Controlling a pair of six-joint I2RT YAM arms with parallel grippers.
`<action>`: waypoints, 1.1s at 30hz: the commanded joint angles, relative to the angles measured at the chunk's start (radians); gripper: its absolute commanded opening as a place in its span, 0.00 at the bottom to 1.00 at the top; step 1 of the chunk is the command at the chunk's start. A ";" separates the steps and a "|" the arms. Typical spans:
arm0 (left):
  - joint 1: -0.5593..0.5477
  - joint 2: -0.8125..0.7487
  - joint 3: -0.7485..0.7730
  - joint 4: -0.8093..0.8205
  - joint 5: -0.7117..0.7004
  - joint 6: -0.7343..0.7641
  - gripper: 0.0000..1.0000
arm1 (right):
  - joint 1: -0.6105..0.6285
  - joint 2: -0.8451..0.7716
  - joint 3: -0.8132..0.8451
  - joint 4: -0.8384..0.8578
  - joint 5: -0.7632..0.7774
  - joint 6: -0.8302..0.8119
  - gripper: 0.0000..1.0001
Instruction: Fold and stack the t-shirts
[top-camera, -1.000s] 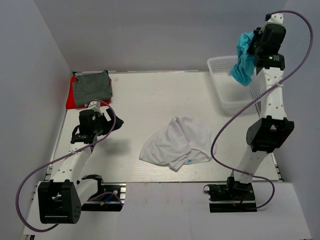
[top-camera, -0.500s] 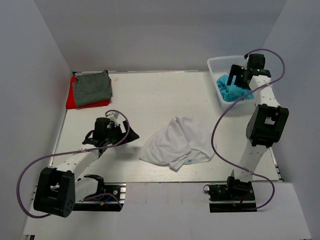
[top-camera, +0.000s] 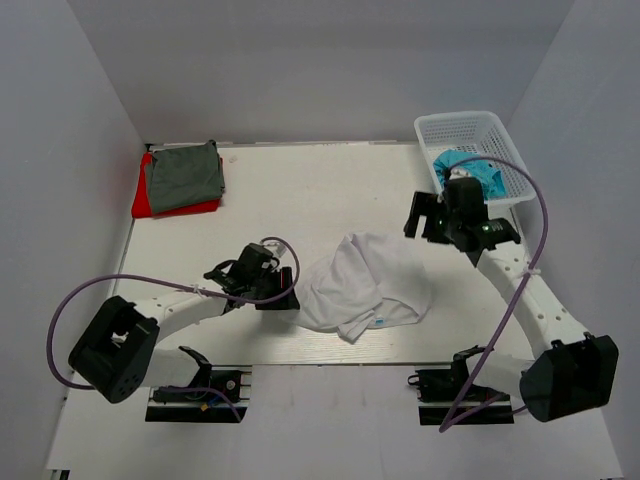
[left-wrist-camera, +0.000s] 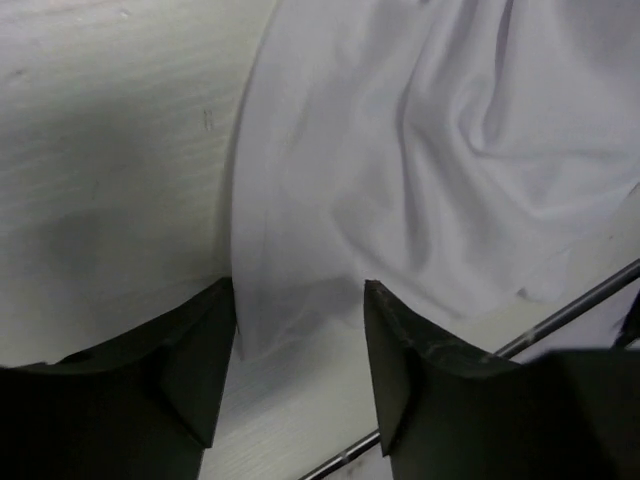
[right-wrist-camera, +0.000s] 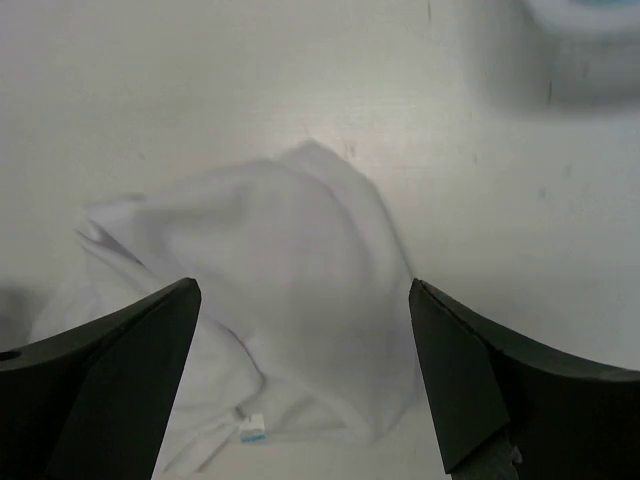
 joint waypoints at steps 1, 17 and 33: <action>-0.049 0.007 -0.005 -0.086 -0.052 -0.008 0.61 | 0.023 -0.085 -0.124 -0.115 0.096 0.162 0.90; -0.135 -0.137 0.007 -0.019 -0.197 -0.097 0.00 | 0.028 -0.131 -0.573 0.037 -0.069 0.268 0.79; 0.008 0.136 0.903 -0.107 -0.720 0.070 0.00 | 0.023 0.237 0.295 0.261 -0.100 0.133 0.00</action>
